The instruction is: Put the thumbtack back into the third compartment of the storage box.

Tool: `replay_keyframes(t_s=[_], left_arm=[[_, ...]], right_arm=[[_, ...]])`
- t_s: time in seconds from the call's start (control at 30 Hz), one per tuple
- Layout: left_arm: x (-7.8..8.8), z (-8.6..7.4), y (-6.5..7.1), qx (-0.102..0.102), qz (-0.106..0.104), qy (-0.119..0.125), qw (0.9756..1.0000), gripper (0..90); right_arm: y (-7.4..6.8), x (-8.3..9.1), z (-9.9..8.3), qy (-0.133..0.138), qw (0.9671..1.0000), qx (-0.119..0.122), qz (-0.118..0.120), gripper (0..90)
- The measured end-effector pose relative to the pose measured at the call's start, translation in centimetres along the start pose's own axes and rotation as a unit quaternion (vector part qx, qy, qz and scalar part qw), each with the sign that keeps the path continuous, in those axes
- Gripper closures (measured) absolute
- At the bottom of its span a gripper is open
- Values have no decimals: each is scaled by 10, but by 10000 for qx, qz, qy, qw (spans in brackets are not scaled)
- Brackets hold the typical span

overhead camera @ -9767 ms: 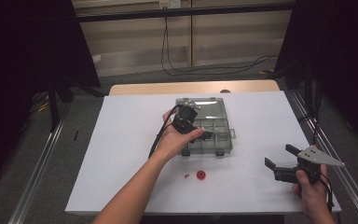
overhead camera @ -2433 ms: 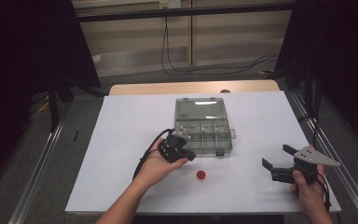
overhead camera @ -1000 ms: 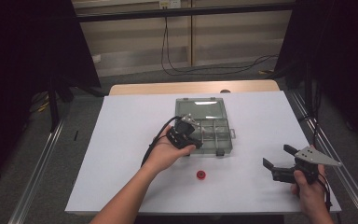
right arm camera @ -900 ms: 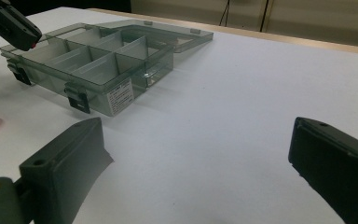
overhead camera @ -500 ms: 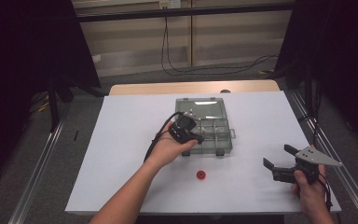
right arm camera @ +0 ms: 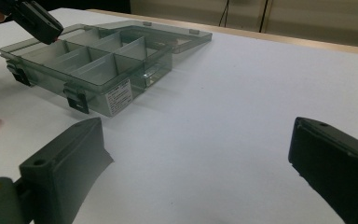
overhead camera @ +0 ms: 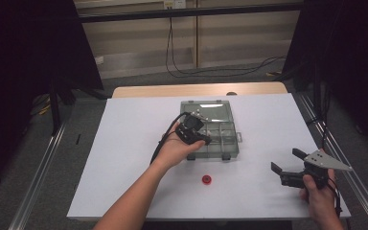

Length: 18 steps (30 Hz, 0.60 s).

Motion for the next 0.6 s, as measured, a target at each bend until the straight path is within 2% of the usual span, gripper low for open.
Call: replay_keyframes(t_s=[0.1,0.13,0.2,0.3,0.33,0.4,0.47,0.5,0.57,0.6], left_arm=[[-2,2,0,104,13,38,9999,842],[-2,2,-1,22,25,-14,10000,842],[-4,3,0,163,19,60,9998,842],[-4,4,-1,154,46,47,9999,842],[-4,4,-3,51,42,-16,10000,842],[-5,4,-4,34,32,-14,10000,842],[-5,5,-4,63,29,-39,10000,842],[-7,6,-3,187,61,44,9998,842],[-7,7,-4,172,60,32,9998,842],[-7,7,-5,31,47,-51,10000,842]], right_arm=[[0,0,0,1,10000,-2,4,33],[0,0,0,-1,10000,2,1,33],[0,0,0,4,10000,4,-1,33],[0,0,0,5,10000,-2,-4,33],[0,0,0,4,10000,-2,-4,33],[1,0,0,8,10000,2,-5,33],[1,0,0,10,10000,8,-3,33],[1,0,0,10,10000,7,-3,33],[1,0,0,11,10000,6,-2,33],[1,1,0,12,10000,7,-4,33]])
Point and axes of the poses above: each handheld gripper's, and its own axes: x roughly backward along the jaws, z roughly out of its top, y roughly to its right, the point moved 4 cm from there along -x, roughly forward along the jaws, and after that the axes turned 10 degrees about z, right-handed, at the moved point
